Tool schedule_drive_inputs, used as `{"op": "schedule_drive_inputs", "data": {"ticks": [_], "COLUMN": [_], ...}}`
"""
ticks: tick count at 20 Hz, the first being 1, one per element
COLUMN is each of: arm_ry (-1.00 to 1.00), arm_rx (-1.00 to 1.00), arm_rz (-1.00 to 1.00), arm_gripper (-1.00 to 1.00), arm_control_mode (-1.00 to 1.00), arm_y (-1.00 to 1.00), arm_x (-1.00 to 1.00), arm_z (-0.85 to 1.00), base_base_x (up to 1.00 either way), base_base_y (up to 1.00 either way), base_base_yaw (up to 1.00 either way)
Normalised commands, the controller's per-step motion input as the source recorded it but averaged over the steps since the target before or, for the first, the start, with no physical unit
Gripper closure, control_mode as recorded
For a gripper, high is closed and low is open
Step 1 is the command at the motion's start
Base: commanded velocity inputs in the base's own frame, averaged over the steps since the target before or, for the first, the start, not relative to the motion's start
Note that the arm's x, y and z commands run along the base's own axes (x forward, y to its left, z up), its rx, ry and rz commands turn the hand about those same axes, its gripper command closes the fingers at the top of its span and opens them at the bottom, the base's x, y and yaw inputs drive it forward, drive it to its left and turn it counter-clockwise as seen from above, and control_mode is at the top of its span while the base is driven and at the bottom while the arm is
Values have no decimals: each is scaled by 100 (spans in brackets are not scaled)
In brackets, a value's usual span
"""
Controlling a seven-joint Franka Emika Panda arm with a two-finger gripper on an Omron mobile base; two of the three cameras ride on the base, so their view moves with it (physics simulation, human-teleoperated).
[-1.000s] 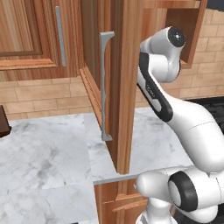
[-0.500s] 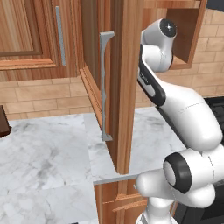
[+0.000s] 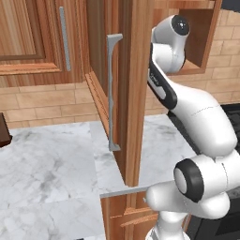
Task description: The dining table condiment station is running low on mayonnaise. Refill the condiment station by opening the cabinet and taking the mayonnaise from the cabinet and placing it on the dining table.
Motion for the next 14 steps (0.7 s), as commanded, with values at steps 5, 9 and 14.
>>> {"op": "schedule_drive_inputs", "data": {"ticks": [5, 9, 14], "arm_ry": [0, 0, 0], "arm_rx": [0, -3, -4], "arm_rz": [-2, 0, 0], "arm_gripper": [-100, -100, -100], "arm_control_mode": [-100, -100, -100], "arm_y": [2, 0, 0], "arm_x": [25, 36, 32], "arm_z": [22, 0, 0], "base_base_x": [0, 0, 0], "base_base_y": [0, 0, 0], "base_base_yaw": [0, 0, 0]}}
